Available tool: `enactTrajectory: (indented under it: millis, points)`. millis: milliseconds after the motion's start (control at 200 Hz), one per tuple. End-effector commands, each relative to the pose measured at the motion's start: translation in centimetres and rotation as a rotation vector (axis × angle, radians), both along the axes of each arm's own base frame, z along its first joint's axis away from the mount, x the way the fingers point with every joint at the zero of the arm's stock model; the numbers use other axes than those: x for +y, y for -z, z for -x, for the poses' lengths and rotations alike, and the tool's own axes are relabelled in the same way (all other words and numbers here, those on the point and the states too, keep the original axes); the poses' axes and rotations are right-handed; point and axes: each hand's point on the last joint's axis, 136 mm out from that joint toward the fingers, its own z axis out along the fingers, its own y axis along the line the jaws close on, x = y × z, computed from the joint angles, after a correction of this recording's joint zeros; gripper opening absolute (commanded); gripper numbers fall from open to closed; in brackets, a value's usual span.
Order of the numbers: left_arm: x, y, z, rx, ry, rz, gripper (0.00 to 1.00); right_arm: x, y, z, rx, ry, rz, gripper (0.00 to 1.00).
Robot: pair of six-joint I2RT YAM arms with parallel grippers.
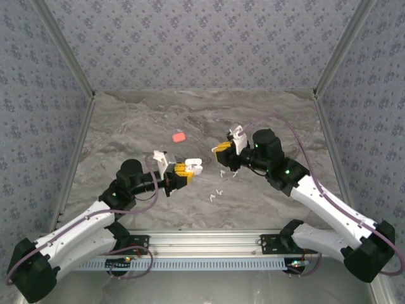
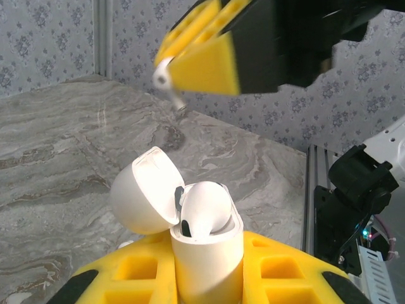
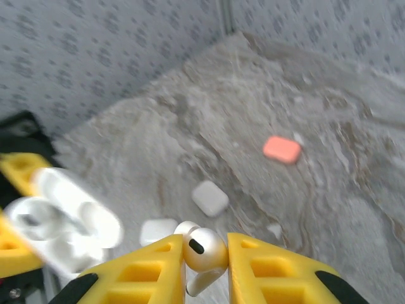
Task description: Insert the wireless bluetooth earbuds into the charging case
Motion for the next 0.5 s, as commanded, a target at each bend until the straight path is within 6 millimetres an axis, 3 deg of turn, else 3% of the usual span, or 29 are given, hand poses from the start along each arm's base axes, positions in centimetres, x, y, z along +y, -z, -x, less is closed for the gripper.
enactTrajectory:
  millis: [0, 160, 495]
  points:
    - [-0.3, -1.7, 0.2, -0.035, 0.021, 0.049, 0.0, 1.1, -2.6, 1.4, -0.084, -0.068, -0.096, 0.24]
    - [-0.4, -1.8, 0.2, -0.036, 0.029, 0.057, 0.0, 2.5, -3.3, 2.9, -0.131, -0.136, -0.133, 0.23]
    - [-0.5, -2.1, 0.4, -0.041, 0.037, 0.063, 0.0, 4.2, -1.3, 3.3, -0.108, -0.18, -0.105, 0.24]
